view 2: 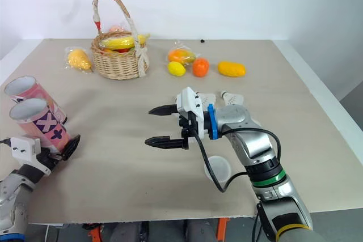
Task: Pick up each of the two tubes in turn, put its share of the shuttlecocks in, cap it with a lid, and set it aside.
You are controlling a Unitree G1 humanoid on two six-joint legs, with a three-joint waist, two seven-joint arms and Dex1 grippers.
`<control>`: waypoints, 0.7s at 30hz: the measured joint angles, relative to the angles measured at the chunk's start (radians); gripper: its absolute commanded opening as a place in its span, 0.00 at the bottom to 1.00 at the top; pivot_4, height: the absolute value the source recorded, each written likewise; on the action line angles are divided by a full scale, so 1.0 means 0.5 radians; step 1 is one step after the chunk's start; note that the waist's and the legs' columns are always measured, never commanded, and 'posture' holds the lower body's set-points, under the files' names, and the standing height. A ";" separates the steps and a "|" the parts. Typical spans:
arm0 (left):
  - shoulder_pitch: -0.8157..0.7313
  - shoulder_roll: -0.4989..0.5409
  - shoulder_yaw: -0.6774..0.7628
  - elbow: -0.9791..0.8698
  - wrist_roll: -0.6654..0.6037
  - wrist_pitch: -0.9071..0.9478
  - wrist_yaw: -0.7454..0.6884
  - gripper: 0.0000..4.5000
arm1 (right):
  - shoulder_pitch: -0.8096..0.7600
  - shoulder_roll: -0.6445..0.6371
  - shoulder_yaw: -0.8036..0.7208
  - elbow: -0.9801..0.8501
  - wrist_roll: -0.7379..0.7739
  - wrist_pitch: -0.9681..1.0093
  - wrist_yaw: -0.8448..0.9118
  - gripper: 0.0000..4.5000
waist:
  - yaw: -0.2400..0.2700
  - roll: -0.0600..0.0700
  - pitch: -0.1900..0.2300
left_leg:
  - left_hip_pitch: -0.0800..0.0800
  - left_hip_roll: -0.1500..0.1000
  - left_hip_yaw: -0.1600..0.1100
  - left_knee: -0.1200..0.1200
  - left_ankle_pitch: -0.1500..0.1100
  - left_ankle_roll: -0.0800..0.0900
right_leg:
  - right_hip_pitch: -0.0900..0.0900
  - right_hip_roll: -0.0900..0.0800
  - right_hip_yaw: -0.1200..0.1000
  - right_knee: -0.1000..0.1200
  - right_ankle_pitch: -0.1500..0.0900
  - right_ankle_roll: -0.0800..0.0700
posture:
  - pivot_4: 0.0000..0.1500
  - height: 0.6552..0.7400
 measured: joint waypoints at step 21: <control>0.023 1.086 -0.445 -0.743 -0.174 0.919 -0.668 0.74 | 1.226 -0.136 -0.553 -1.058 0.305 0.435 -0.825 1.00 | -0.006 0.000 -0.003 | -0.001 -0.001 -0.005 -0.006 -0.004 -0.005 | -0.004 -0.001 -0.001 0.000 -0.025 0.004 | 1.00 1.00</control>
